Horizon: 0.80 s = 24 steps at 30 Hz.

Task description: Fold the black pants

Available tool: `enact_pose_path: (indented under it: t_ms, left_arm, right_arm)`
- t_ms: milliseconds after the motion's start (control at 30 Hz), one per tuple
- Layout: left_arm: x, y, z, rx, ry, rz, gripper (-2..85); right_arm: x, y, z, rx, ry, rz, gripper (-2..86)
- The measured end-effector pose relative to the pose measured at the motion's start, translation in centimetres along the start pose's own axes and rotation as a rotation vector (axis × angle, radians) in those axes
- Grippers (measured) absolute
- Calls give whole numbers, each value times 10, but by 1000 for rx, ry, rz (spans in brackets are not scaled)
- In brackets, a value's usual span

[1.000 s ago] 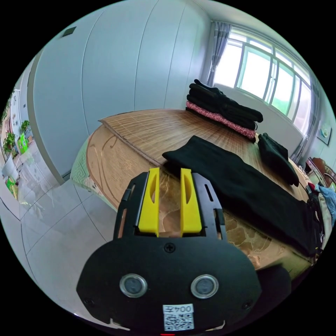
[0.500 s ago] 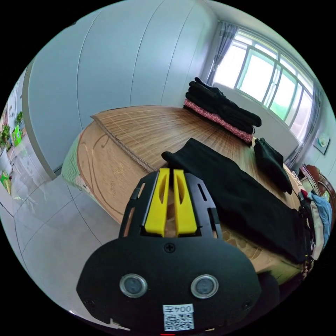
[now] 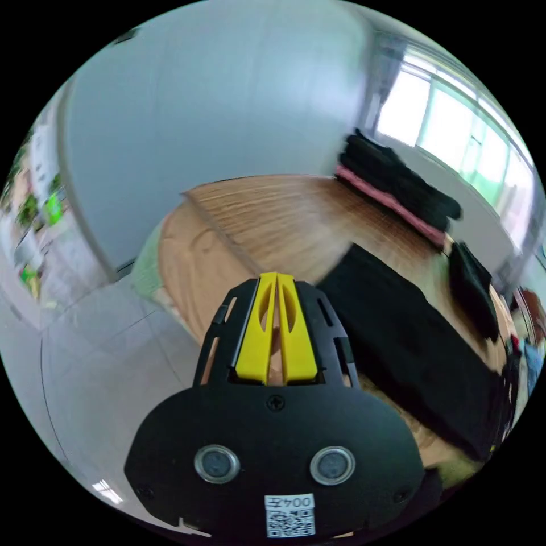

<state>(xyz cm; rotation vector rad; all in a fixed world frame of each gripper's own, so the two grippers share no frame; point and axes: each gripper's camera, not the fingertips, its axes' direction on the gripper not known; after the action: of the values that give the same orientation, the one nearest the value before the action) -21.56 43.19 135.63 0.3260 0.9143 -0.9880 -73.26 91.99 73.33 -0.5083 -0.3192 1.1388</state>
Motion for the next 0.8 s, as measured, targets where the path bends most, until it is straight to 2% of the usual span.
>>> enact_pose_path:
  t_ms: [100, 167, 233, 300, 367, 500, 567, 633, 733, 800]
  left_arm:
    - [-20, -12, -14, -55, 65, -73, 3]
    - [4, -16, -37, 17, 119, -8, 2]
    - [68, -17, -50, -5, 243, 139, 2]
    - [124, -5, -51, -39, 289, 280, 2]
    - [169, 12, -29, -146, 163, 423, 2]
    - [199, 13, -45, -137, 140, 320, 1]
    - [230, 17, -75, -77, 208, 337, 1]
    - [291, 38, -116, -53, 375, 407, 2]
    - [387, 86, -143, -127, 543, 554, 3]
    - [444, 116, -151, -165, 563, 668, 3]
  right_arm:
    - [-2, 1, 0, 10, -6, 4, -8]
    - [-4, 1, 0, 17, -4, 0, -7]
    - [-6, 1, 0, 19, -1, -6, -7]
    - [-8, 1, 0, 19, 0, -13, -7]
    - [-11, 1, 0, 21, 8, -23, -5]
    - [-21, 5, -1, 45, 45, -61, 1]
    - [-36, 10, -4, 75, 111, -118, 18]
    - [-53, 20, -11, 146, 160, -200, 35]
    - [-75, 35, -19, 201, 96, -249, 45]
    - [-99, 42, -16, 213, 75, -321, 50]
